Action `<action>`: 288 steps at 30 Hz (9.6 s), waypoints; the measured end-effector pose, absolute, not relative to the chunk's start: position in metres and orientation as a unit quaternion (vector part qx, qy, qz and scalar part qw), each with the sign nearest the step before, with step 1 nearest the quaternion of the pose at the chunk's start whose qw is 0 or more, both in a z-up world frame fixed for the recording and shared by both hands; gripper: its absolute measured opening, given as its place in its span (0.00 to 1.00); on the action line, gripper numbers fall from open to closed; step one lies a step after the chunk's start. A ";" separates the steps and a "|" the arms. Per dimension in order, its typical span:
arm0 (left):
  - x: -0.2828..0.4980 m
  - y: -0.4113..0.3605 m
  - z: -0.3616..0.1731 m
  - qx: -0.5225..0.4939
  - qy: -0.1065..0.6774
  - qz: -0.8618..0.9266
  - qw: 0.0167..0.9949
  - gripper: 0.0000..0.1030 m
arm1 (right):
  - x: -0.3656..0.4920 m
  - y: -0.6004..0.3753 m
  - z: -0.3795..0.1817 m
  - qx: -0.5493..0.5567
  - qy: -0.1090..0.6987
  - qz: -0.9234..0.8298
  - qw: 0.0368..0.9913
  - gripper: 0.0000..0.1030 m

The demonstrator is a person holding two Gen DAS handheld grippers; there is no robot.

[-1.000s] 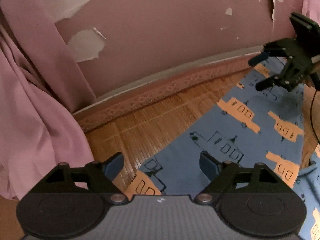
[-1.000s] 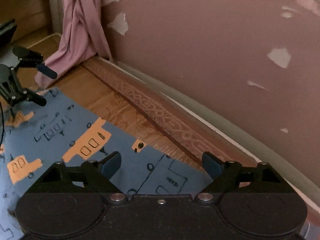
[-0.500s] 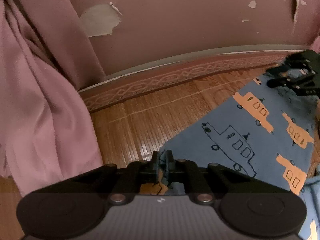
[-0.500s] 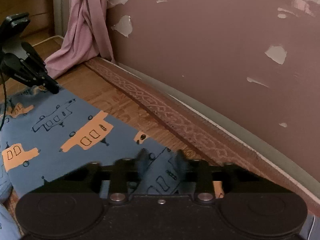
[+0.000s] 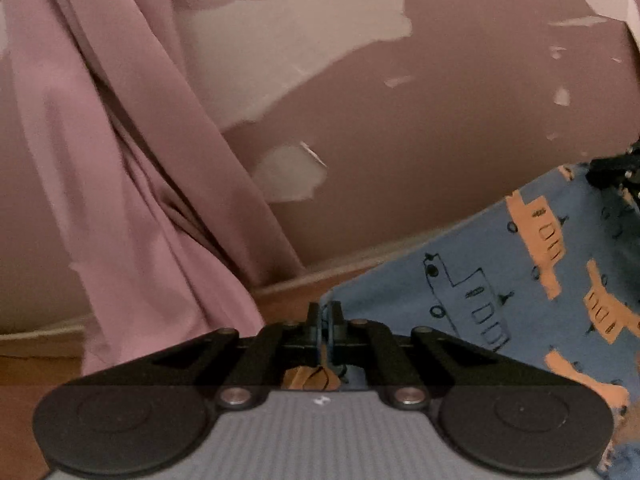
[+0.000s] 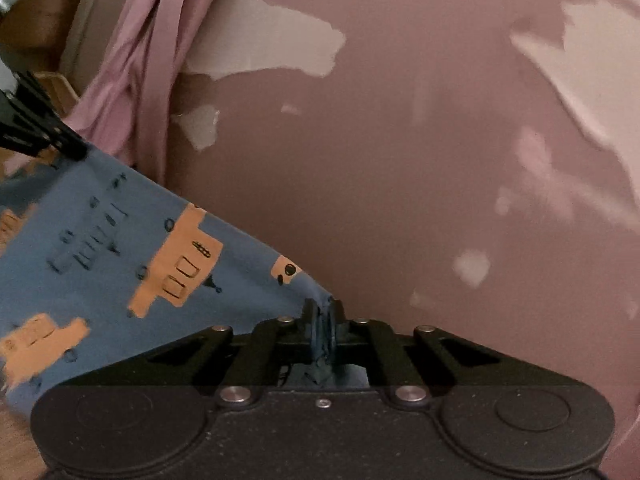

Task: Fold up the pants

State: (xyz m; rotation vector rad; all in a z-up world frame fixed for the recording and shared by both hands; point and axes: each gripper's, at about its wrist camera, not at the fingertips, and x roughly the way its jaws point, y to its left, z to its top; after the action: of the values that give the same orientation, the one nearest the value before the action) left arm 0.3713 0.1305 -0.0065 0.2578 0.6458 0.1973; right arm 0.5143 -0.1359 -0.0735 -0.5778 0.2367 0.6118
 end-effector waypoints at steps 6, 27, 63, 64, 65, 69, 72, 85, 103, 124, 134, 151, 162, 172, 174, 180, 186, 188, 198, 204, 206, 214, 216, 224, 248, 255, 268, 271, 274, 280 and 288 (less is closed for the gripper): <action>0.387 0.129 -0.028 0.162 0.312 0.142 0.926 0.03 | 0.542 -0.092 -0.092 -0.316 0.113 0.268 0.903 0.05; 0.386 0.188 -0.013 0.083 0.356 0.046 0.930 0.99 | 0.541 -0.115 -0.089 -0.267 0.170 0.357 0.879 0.99; 0.415 0.248 -0.041 -0.053 0.445 -0.129 0.884 0.05 | 0.609 -0.044 -0.093 -0.220 0.306 0.407 0.832 0.13; 0.413 0.246 -0.039 -0.049 0.442 -0.125 0.887 0.05 | 0.609 -0.044 -0.093 -0.220 0.307 0.402 0.834 0.08; 0.411 0.244 -0.036 -0.043 0.438 -0.120 0.890 0.05 | 0.608 -0.045 -0.092 -0.221 0.306 0.397 0.837 0.04; 0.401 0.236 -0.026 -0.026 0.420 -0.103 0.901 0.04 | 0.598 -0.052 -0.089 -0.218 0.287 0.385 0.849 0.00; 0.394 0.226 -0.017 -0.007 0.405 -0.086 0.910 0.04 | 0.585 -0.058 -0.082 -0.211 0.265 0.379 0.862 0.00; 0.301 0.165 0.044 0.099 0.295 -0.051 0.949 0.04 | 0.459 -0.126 -0.026 -0.211 0.133 0.373 0.894 0.00; 0.141 0.105 0.014 0.222 0.314 -0.139 0.913 0.04 | 0.225 -0.205 -0.058 -0.251 0.145 0.413 0.864 0.00; 0.118 0.106 -0.031 0.251 0.358 -0.142 0.888 0.39 | 0.200 -0.194 -0.107 -0.247 0.181 0.395 0.866 0.00; 0.118 0.109 -0.035 0.254 0.380 -0.147 0.877 0.10 | 0.199 -0.196 -0.105 -0.243 0.181 0.389 0.870 0.00; 0.083 0.088 -0.053 0.460 0.314 -0.220 0.801 0.04 | 0.150 -0.188 -0.113 -0.335 0.153 0.422 0.829 0.00; 0.096 0.102 -0.047 0.410 0.346 -0.218 0.815 0.04 | 0.149 -0.196 -0.105 -0.305 0.161 0.419 0.840 0.00; 0.103 0.103 -0.050 0.400 0.369 -0.233 0.806 0.22 | 0.154 -0.197 -0.124 -0.323 0.210 0.427 0.818 0.00; 0.101 0.106 -0.046 0.387 0.370 -0.222 0.815 0.42 | 0.159 -0.199 -0.122 -0.300 0.221 0.422 0.826 0.05; 0.102 0.139 -0.026 0.241 0.390 -0.126 0.879 0.68 | 0.168 -0.221 -0.107 -0.189 0.239 0.383 0.872 0.49; 0.107 0.166 -0.001 0.085 0.383 -0.042 0.919 0.84 | 0.176 -0.247 -0.098 -0.122 0.241 0.294 0.917 0.85; 0.107 0.158 0.008 0.056 0.369 -0.045 0.927 0.86 | 0.177 -0.255 -0.092 -0.119 0.228 0.261 0.931 0.92; 0.150 0.019 0.012 -0.051 0.362 -0.239 0.900 0.98 | 0.197 -0.329 -0.084 -0.051 0.235 0.141 0.960 0.99; 0.185 -0.028 -0.017 -0.147 0.401 -0.264 0.865 0.97 | 0.199 -0.369 -0.086 0.048 0.232 0.161 0.958 0.99; 0.196 -0.033 -0.027 -0.169 0.407 -0.260 0.859 0.96 | 0.202 -0.377 -0.086 0.082 0.228 0.174 0.954 0.99; 0.216 -0.017 -0.064 -0.254 0.444 -0.218 0.831 0.90 | 0.217 -0.378 -0.091 0.107 0.234 0.202 0.945 0.99; 0.218 -0.014 -0.071 -0.272 0.450 -0.222 0.821 0.87 | 0.223 -0.375 -0.094 0.107 0.239 0.208 0.942 0.99; 0.218 -0.006 -0.090 -0.358 0.469 -0.229 0.775 0.61 | 0.231 -0.370 -0.101 0.105 0.250 0.219 0.937 0.99; 0.222 0.009 -0.113 -0.398 0.473 -0.209 0.757 0.03 | 0.434 -0.137 -0.059 -0.088 0.492 0.236 0.833 0.39; 0.228 0.009 -0.111 -0.399 0.476 -0.204 0.757 0.03 | 0.464 -0.101 -0.084 -0.137 0.514 0.166 0.830 0.48; 0.228 0.012 -0.114 -0.394 0.478 -0.209 0.757 0.03 | 0.458 -0.093 -0.082 -0.152 0.500 0.143 0.840 0.16; 0.228 0.011 -0.113 -0.395 0.479 -0.207 0.756 0.03 | 0.460 -0.103 -0.076 -0.109 0.513 0.146 0.839 0.09; 0.228 0.010 -0.113 -0.393 0.479 -0.207 0.758 0.03 | 0.460 -0.111 -0.067 -0.085 0.507 0.157 0.843 0.05; 0.227 0.004 -0.106 -0.370 0.477 -0.207 0.770 0.02 | 0.459 -0.150 -0.044 0.006 0.476 0.178 0.861 0.04; 0.221 -0.011 -0.075 -0.298 0.446 -0.200 0.820 0.02 | 0.414 -0.259 0.007 0.120 0.358 0.214 0.901 0.04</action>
State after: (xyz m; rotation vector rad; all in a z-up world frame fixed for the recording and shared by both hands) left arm 0.2215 -0.0114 -0.0749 -0.6352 0.9504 -0.4254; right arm 0.4138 -0.2590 0.0068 0.2489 0.7415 0.4423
